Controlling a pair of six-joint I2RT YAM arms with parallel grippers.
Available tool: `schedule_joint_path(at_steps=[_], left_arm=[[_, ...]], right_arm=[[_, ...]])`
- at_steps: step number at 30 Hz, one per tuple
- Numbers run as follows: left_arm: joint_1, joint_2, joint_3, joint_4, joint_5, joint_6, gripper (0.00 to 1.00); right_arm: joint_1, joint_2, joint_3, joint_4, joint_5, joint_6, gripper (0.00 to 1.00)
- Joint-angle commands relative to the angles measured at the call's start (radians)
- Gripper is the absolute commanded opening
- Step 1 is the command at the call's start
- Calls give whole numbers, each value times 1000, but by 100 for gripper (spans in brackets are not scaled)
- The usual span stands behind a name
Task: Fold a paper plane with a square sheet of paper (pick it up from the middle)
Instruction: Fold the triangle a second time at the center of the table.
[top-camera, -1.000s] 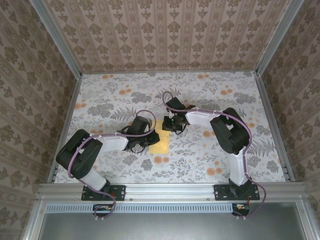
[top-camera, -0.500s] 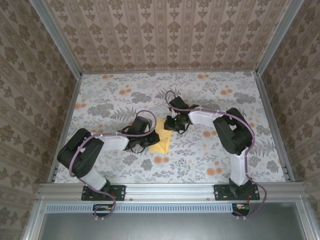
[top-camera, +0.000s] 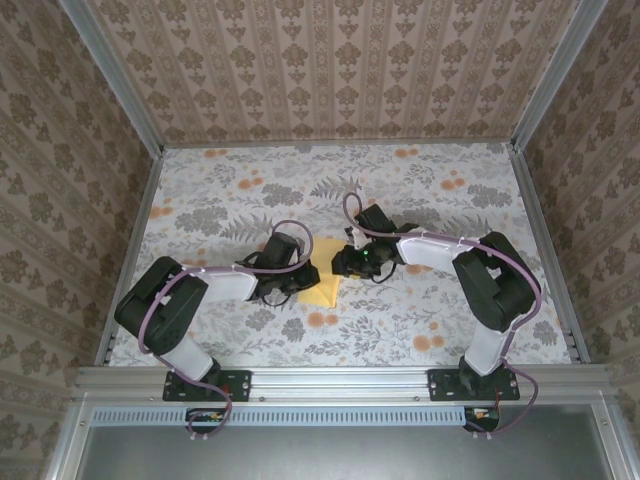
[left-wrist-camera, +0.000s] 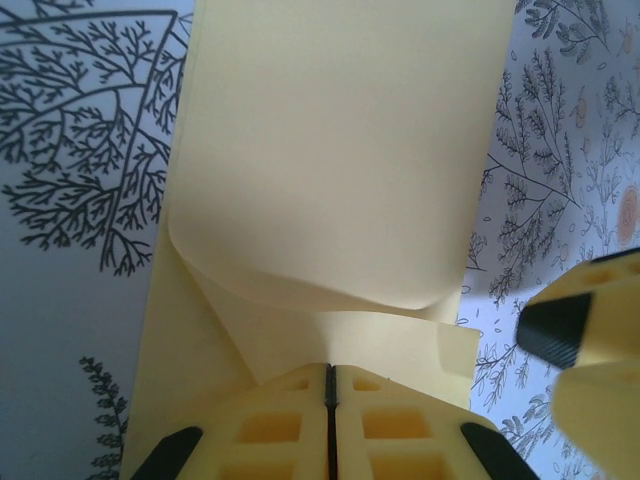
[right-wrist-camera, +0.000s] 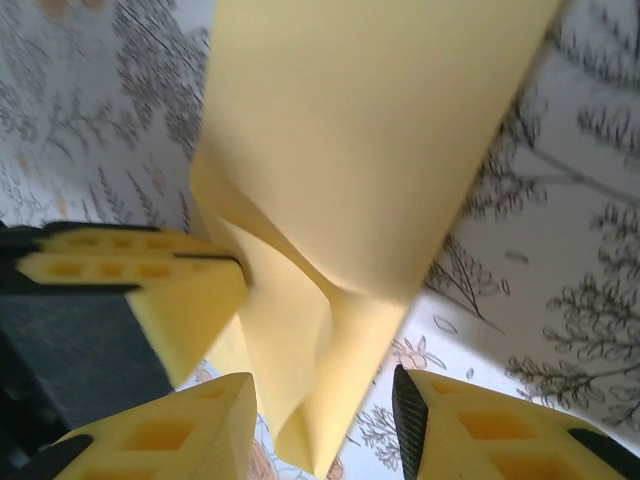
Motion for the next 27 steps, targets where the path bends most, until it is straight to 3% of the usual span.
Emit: schedule_joint_path(at_steps=[1, 13, 22, 27], left_arm=[[5, -17, 4, 28, 11, -18, 10], [5, -32, 3, 21, 12, -16, 10], [5, -29, 12, 25, 32, -8, 10], [4, -25, 17, 31, 47, -2, 10]], right_arm=[[2, 3, -16, 58, -74, 41, 44], [6, 81, 19, 88, -96, 59, 39], [6, 103, 45, 71, -70, 23, 12], [4, 108, 57, 40, -23, -7, 8]])
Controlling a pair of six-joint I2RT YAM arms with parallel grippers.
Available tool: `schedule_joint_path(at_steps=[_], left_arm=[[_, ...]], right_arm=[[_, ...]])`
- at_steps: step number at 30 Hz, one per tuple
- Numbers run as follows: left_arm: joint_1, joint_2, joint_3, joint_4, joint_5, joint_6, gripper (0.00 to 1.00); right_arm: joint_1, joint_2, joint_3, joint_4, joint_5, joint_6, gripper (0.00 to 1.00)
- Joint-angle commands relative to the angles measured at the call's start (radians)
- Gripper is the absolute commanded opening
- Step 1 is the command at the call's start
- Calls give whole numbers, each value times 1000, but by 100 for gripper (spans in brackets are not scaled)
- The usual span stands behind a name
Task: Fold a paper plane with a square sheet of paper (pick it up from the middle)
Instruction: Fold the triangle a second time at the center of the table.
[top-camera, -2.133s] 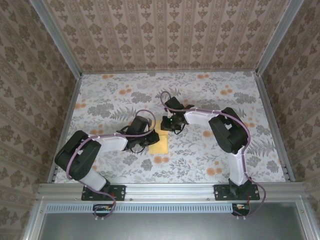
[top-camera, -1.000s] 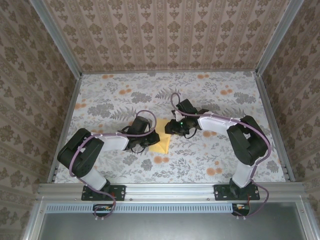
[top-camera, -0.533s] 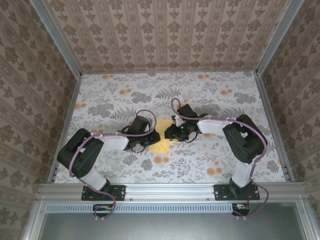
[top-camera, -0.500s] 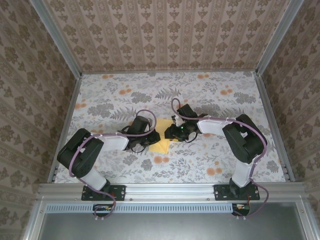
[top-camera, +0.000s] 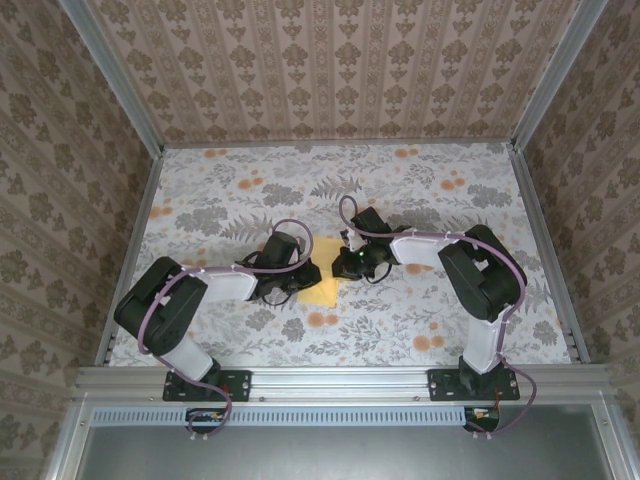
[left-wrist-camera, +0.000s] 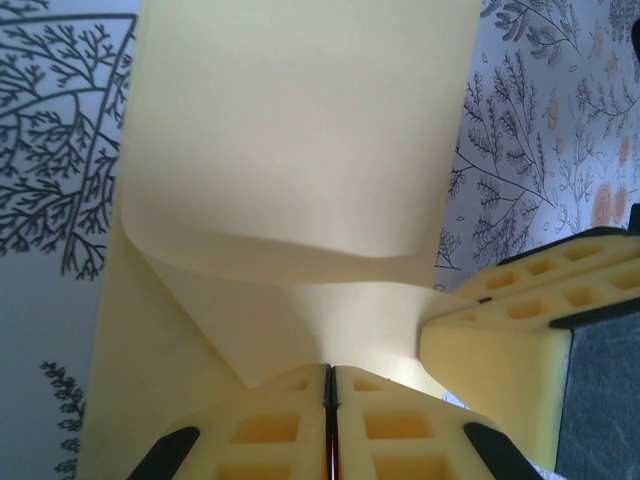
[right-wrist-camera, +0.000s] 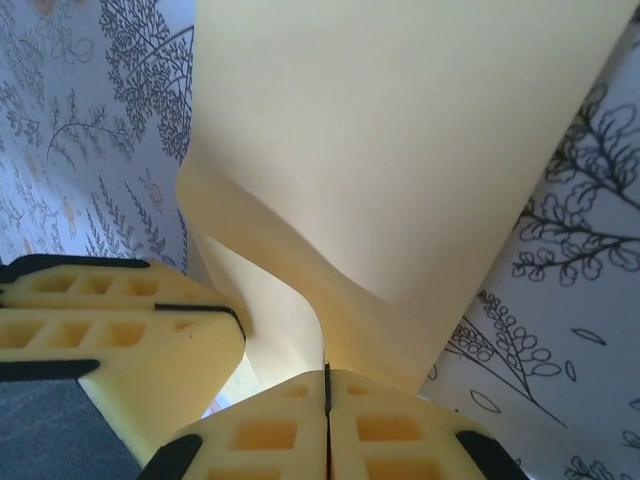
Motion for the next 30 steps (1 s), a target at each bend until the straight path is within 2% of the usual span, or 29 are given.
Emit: schedule_joint_path(at_steps=[1, 12, 20, 30], left_arm=[[4, -18, 19, 15, 28, 8, 10], [-3, 8, 37, 19, 53, 18, 11], [-12, -55, -22, -7, 32, 5, 13], [-16, -31, 36, 4, 51, 29, 13]], right_arm=[[4, 14, 28, -38, 43, -34, 8], [4, 24, 43, -62, 77, -59, 6], [3, 24, 51, -67, 73, -75, 6], [3, 33, 58, -76, 79, -87, 6]])
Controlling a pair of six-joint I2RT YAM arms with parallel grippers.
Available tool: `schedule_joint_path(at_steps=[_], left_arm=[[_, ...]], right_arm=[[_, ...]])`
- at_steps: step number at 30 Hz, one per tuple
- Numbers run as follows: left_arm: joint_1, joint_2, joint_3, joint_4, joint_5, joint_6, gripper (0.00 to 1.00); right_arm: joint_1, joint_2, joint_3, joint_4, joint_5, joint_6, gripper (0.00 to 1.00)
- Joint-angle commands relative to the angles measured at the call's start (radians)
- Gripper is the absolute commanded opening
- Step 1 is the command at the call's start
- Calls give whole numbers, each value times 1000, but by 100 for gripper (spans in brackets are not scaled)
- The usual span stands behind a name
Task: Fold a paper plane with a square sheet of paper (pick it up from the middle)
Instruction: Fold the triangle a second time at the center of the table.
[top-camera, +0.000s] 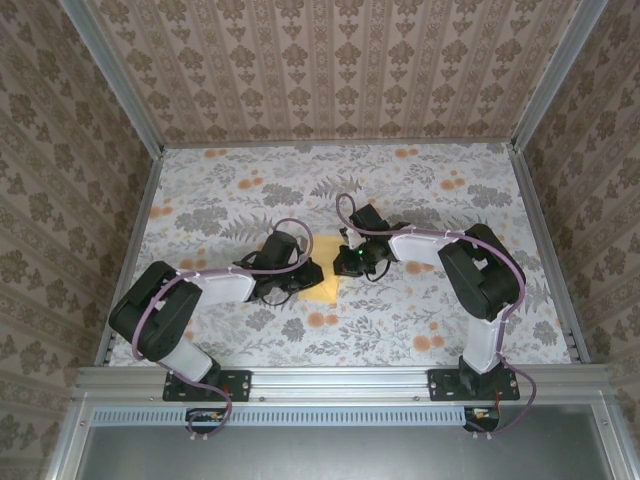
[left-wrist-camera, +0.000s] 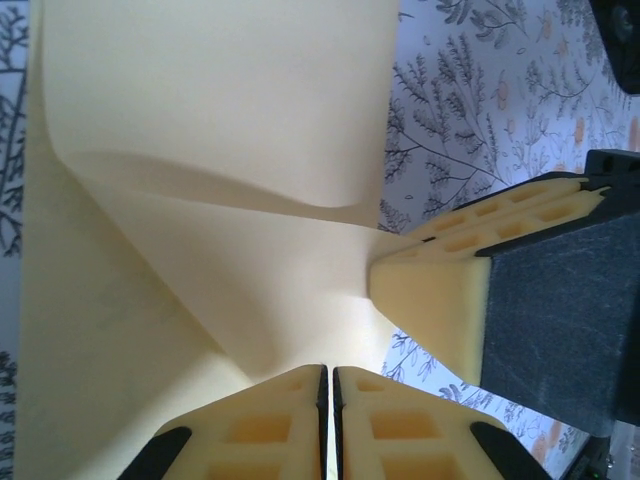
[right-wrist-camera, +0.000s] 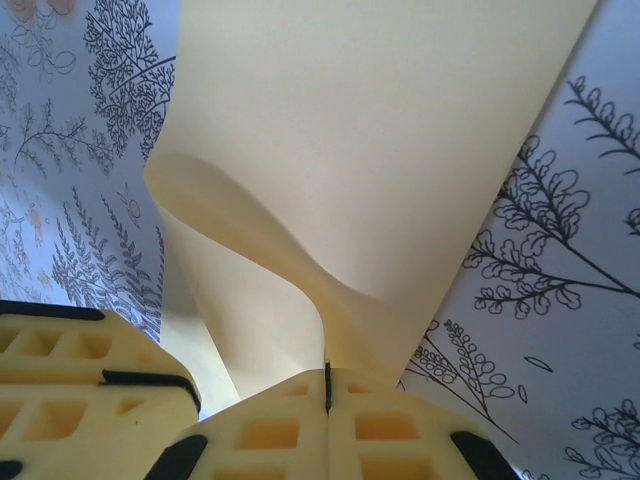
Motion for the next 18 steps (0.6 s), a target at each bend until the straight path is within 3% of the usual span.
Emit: schedule_joint_path(at_steps=[1, 18], left_arm=[[-10, 15, 37, 13, 17, 26, 13], [-18, 102, 39, 3, -16, 0, 12]], right_arm=[[4, 27, 23, -26, 21, -20, 6], [4, 46, 43, -40, 21, -36, 6]])
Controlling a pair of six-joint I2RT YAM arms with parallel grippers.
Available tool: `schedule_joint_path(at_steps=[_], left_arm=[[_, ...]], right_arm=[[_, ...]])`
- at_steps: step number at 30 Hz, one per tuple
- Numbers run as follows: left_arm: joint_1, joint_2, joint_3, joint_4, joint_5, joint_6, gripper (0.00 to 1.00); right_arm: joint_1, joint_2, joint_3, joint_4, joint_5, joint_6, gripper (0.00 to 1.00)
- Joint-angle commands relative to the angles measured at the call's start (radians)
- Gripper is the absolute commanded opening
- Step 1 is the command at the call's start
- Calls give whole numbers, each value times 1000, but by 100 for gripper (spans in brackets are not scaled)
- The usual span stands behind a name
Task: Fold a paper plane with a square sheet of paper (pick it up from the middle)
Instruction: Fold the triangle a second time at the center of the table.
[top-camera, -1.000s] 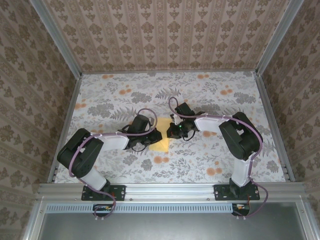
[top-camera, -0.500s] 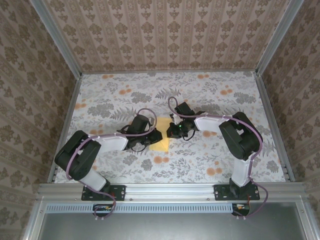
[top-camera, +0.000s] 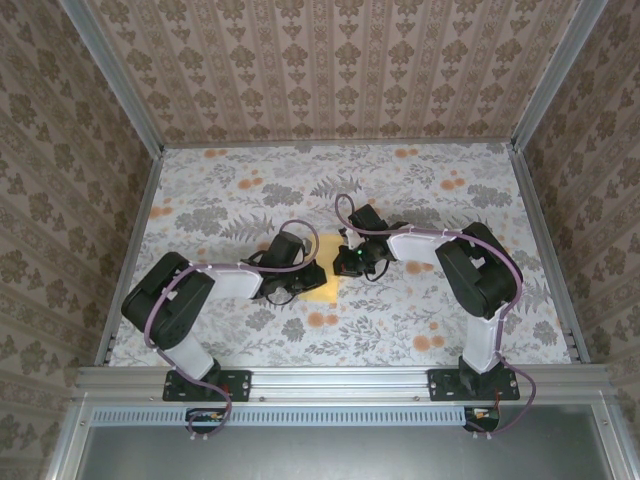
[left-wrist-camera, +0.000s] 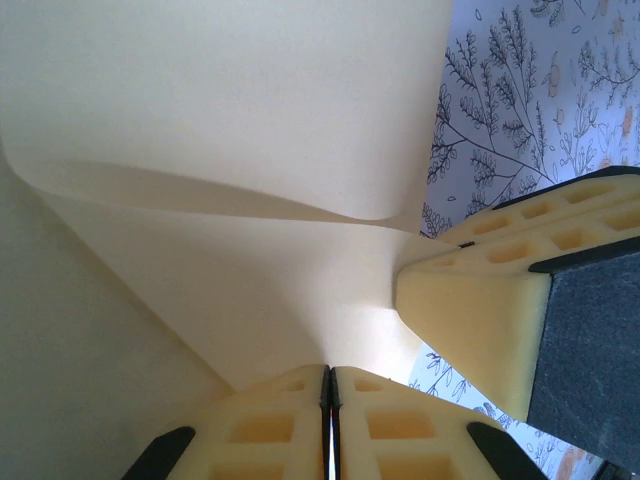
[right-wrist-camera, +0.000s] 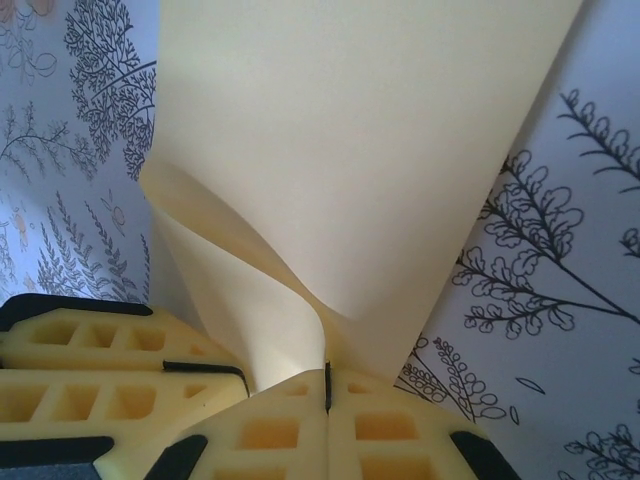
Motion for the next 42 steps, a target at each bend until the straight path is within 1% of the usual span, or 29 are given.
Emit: schedule_joint_path(at_steps=[1, 7, 10, 12, 14, 17, 19, 20, 22, 24, 26, 29, 33, 42], left_arm=[[-5, 17, 9, -12, -19, -2, 12], [-6, 25, 7, -34, -36, -15, 11], [-6, 28, 7, -51, -46, -20, 10], [-6, 30, 9, -68, -54, -22, 10], [-7, 31, 7, -78, -62, -28, 10], [-7, 33, 3, -83, -70, -36, 10], [-7, 37, 2, -84, -72, -41, 10], [-9, 38, 2, -84, -73, -43, 10], [-9, 42, 2, -82, -76, -48, 10], [-10, 45, 1, -78, -78, -52, 10], [-10, 49, 2, -78, -79, -56, 9], [-9, 49, 1, -75, -83, -58, 10], [-9, 49, 1, -76, -81, -58, 9], [-10, 46, 0, -78, -84, -61, 9]], right_arm=[[4, 27, 32, -37, 13, -27, 6], [4, 36, 61, -57, 15, -40, 6], [4, 37, 76, -76, 23, -45, 9], [2, 20, 82, -101, 45, -46, 16], [-3, -13, 71, -110, 70, -37, 25], [-9, -95, 21, -103, 110, -13, 31], [-7, -144, -23, -78, 112, 12, 30], [-3, -165, -54, -62, 103, 32, 28], [18, -190, -101, -34, 94, 71, 24], [54, -200, -140, 5, 79, 108, 16], [89, -193, -160, 35, 71, 141, 10], [128, -164, -166, 77, 59, 178, 4], [144, -113, -149, 99, 53, 193, 2], [144, -76, -125, 66, 72, 176, 1]])
